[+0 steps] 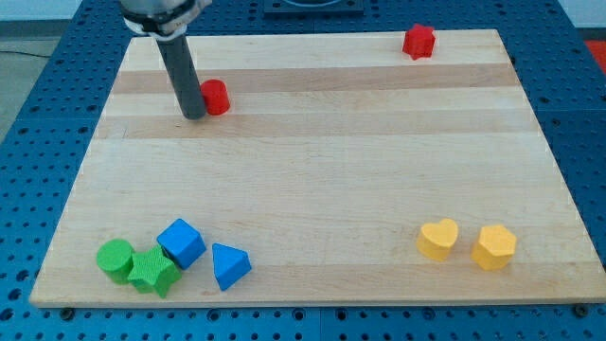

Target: Push the red circle into the red star

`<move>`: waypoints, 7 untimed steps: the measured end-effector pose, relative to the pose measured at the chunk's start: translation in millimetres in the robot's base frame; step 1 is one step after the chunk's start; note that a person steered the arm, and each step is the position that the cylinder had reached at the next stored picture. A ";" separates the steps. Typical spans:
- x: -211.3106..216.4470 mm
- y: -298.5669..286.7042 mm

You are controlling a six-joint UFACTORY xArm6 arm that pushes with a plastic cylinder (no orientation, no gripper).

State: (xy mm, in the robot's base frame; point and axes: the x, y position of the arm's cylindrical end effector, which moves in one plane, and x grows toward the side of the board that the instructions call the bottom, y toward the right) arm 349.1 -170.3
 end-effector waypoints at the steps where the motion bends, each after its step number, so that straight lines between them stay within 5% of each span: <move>1: -26.8 71.9; 3: -77.4 75.1; 5: -117.3 219.1; 6: -118.5 278.9; 7: -95.5 253.5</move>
State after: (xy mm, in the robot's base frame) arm 253.6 83.1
